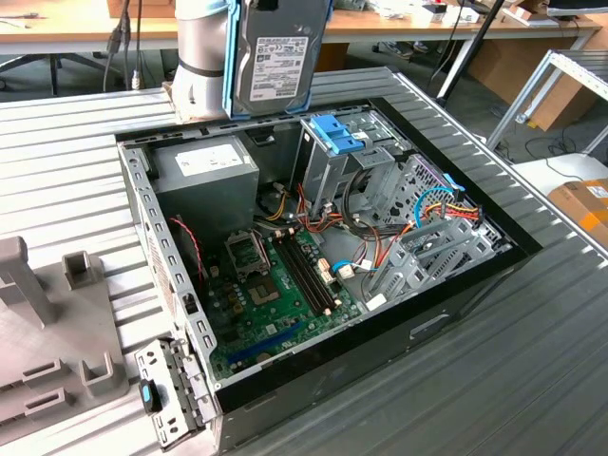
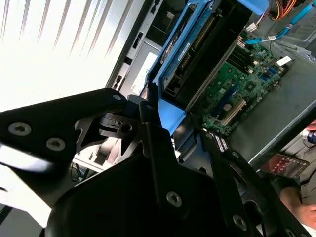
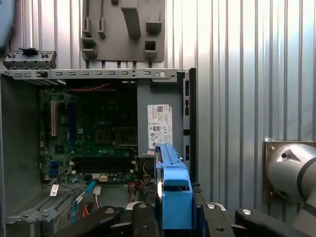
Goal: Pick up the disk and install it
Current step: 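Pick up the disk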
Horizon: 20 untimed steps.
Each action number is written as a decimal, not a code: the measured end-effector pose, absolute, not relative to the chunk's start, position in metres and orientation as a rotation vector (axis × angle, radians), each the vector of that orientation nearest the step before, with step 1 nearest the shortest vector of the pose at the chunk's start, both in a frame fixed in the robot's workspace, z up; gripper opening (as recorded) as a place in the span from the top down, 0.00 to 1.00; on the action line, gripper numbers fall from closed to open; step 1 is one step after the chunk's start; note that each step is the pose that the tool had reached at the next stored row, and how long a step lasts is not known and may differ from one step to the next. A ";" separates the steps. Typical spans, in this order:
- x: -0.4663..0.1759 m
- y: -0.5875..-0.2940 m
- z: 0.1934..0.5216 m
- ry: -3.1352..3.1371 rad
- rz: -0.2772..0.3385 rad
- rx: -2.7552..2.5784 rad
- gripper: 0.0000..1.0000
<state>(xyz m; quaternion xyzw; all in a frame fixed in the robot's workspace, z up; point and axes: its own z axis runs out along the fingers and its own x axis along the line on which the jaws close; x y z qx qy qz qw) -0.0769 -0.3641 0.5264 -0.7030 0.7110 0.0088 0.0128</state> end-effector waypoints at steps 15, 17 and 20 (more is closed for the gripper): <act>-0.037 -0.407 0.526 2.216 0.027 -2.191 0.64; -0.037 -0.414 0.526 2.216 0.027 -2.191 0.64; -0.035 -0.429 0.526 2.215 0.027 -2.191 0.64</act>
